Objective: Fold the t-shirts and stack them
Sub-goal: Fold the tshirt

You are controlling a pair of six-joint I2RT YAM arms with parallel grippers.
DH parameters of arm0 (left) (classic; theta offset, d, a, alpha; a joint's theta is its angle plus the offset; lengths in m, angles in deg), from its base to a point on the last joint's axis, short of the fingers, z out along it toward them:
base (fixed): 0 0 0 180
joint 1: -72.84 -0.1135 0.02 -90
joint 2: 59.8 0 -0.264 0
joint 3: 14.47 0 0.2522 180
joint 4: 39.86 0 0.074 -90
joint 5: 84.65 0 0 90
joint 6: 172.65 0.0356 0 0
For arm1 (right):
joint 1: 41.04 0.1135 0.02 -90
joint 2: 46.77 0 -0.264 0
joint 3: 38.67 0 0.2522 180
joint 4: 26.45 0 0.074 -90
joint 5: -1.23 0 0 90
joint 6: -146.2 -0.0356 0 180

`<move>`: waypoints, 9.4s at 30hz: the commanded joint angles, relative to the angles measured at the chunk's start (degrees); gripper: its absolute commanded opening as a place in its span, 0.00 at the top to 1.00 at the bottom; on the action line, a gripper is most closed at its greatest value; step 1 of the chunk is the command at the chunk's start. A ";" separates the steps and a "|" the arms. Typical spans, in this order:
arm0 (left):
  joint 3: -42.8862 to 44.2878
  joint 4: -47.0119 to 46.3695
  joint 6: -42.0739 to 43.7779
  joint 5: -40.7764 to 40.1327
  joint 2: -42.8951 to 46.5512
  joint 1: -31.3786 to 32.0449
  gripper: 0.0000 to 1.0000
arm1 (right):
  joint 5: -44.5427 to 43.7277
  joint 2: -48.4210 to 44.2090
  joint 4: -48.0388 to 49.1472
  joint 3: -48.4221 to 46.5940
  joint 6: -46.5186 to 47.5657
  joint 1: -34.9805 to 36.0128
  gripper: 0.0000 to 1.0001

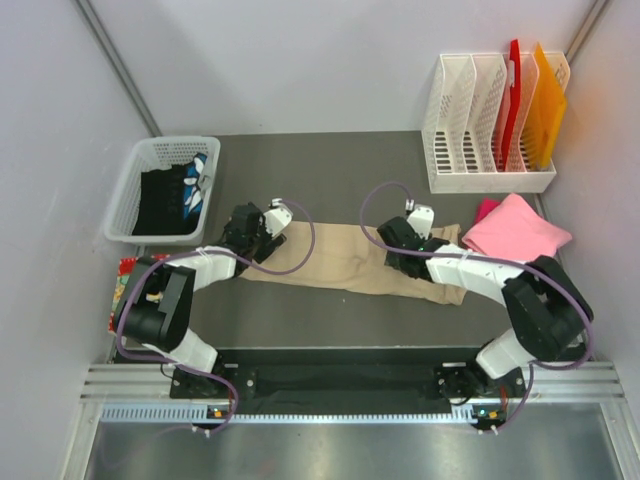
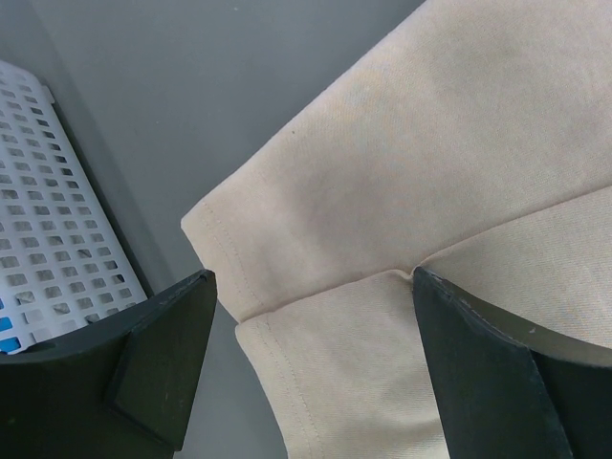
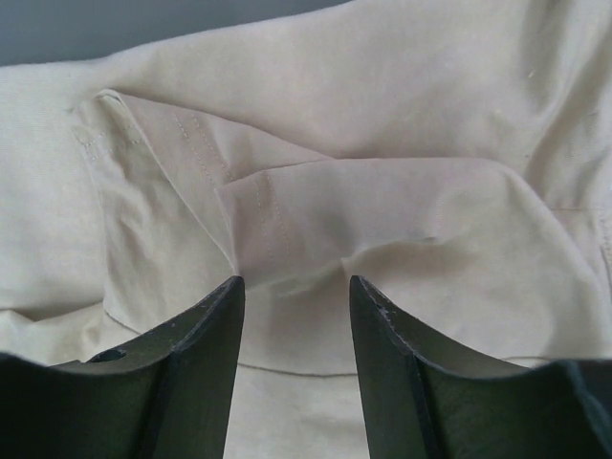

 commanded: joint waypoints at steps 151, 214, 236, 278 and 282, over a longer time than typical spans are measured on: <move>14.55 23.97 -6.87 14.43 -0.20 -6.76 0.05 | -10.26 -13.09 -40.40 0.82 -31.60 12.93 0.51; 38.91 56.57 -7.13 28.04 -9.36 -22.76 1.00 | -16.85 -11.16 -47.70 -5.07 -38.01 19.70 0.53; 43.83 57.90 -19.52 21.54 -11.03 4.14 1.00 | -16.76 -13.62 -46.29 -2.43 -37.92 19.70 0.54; 48.67 46.65 -36.57 24.53 -22.11 19.87 0.74 | -16.85 -14.41 -48.76 -2.43 -40.91 20.85 0.56; 48.84 46.56 -39.56 27.51 -20.53 20.22 0.64 | -16.85 -13.80 -48.23 -2.61 -40.82 21.02 0.56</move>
